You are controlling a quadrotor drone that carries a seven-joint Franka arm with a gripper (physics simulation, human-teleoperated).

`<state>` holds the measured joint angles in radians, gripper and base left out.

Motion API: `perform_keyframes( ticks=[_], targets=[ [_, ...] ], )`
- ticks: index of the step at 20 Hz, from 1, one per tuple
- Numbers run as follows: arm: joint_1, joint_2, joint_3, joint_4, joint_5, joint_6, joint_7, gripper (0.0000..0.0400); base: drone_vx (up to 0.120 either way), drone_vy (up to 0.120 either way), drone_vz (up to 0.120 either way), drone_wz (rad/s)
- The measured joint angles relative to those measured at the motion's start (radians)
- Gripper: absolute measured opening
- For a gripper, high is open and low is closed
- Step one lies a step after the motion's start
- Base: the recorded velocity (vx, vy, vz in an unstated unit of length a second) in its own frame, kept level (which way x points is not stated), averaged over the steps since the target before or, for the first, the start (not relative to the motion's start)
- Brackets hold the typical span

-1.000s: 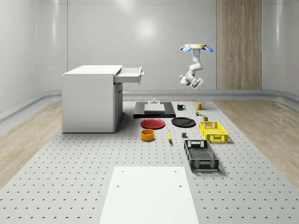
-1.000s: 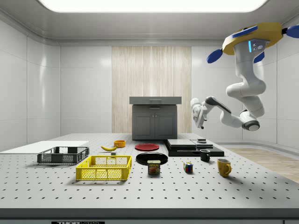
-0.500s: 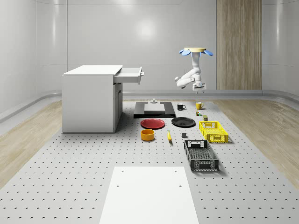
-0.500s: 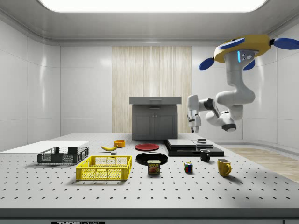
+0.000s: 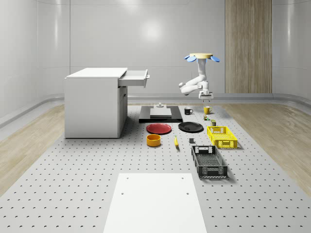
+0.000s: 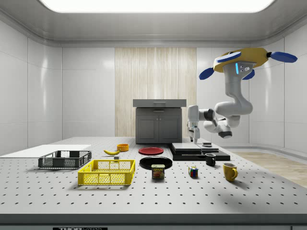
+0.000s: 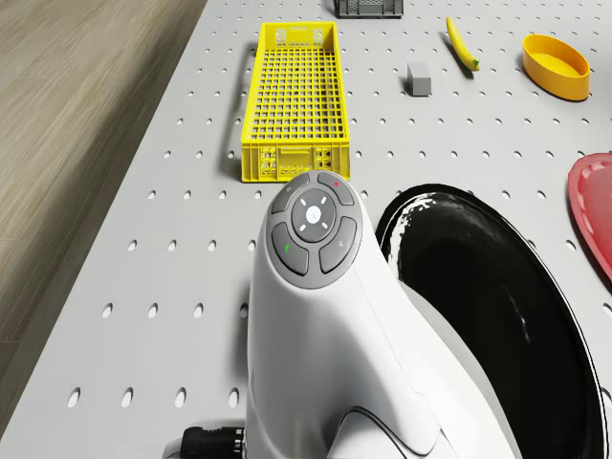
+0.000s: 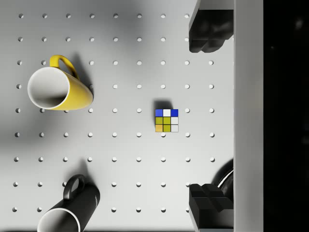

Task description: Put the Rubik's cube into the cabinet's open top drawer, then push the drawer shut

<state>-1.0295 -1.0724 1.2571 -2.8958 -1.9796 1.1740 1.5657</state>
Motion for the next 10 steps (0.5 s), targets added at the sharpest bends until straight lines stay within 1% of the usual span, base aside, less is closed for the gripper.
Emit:
perform_keyframes(
  ticks=[10],
  targets=[
    [-0.033, -0.056, 0.024, 0.003, 0.024, 0.039, 0.027, 0.0400, 0.000, 0.000, -0.120, 0.000]
  ],
)
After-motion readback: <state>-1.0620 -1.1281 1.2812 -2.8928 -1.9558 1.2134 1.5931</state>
